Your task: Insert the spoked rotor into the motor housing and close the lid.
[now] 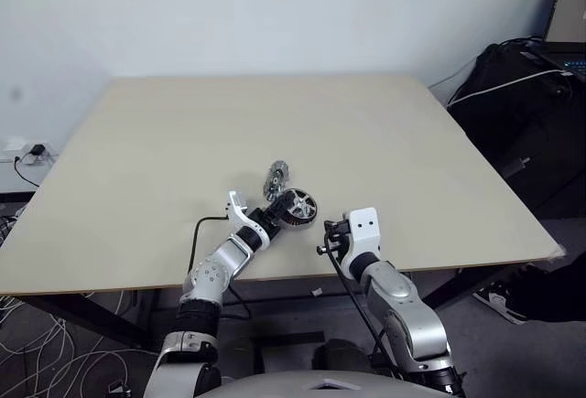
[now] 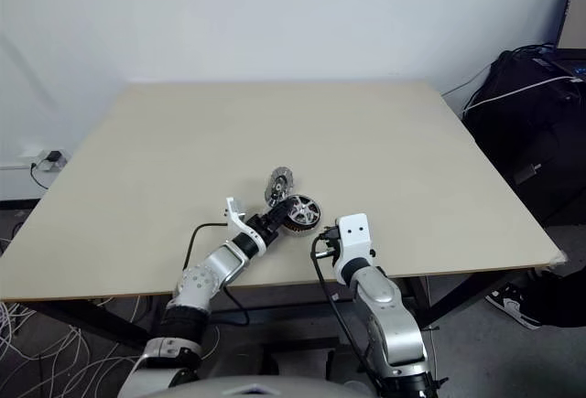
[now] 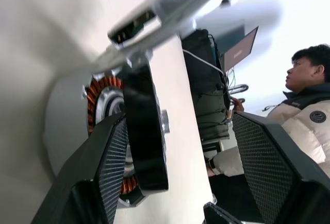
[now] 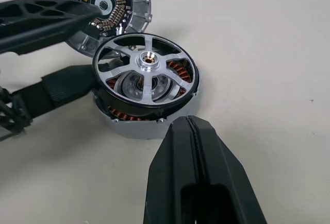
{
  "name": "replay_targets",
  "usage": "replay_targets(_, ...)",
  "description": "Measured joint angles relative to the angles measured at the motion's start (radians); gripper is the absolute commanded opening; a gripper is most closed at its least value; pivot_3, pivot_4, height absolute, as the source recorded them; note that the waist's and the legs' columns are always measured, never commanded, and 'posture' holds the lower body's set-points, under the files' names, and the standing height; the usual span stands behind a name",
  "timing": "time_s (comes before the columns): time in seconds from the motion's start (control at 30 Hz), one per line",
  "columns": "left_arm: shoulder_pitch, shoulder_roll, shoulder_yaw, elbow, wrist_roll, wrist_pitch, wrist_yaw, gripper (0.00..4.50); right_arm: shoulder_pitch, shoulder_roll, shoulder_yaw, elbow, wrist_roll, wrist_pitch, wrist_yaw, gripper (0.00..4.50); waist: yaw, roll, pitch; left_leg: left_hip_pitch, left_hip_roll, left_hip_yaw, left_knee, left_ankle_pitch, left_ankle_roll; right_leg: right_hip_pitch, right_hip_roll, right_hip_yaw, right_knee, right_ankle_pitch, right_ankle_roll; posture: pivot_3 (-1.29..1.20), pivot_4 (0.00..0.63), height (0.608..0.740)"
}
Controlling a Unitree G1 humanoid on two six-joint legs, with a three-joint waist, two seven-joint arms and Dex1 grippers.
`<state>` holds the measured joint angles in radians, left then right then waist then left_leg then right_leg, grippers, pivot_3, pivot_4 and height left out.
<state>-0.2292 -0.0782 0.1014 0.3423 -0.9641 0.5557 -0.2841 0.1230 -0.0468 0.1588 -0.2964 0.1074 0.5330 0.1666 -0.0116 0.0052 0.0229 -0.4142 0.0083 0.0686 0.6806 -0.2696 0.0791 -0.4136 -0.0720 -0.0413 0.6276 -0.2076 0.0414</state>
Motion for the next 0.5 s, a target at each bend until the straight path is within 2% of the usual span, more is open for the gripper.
replay_targets(0.37, 0.093, 0.014, 0.027, -0.108, -0.025, 0.040, 0.029, 3.31, -0.004, 0.002, 0.000, 0.001, 0.000, 0.000, 0.000, 0.00, 0.000, 0.000, 0.000, 0.000, 0.000, 0.000, 0.000, 0.000, 0.000, 0.000, -0.002, 0.000, 0.000, 0.000, 0.000, 0.00, 0.000, 0.740)
replay_targets(0.5, 0.159, 0.018, -0.043, -0.204, 0.029, 0.017, -0.053, 3.31, -0.007, 0.003, 0.001, 0.001, -0.001, -0.010, 0.001, 0.00, 0.001, 0.000, 0.000, 0.000, -0.001, 0.000, 0.000, 0.000, 0.000, 0.000, -0.003, 0.000, 0.000, 0.000, 0.000, 0.00, 0.000, 0.740)
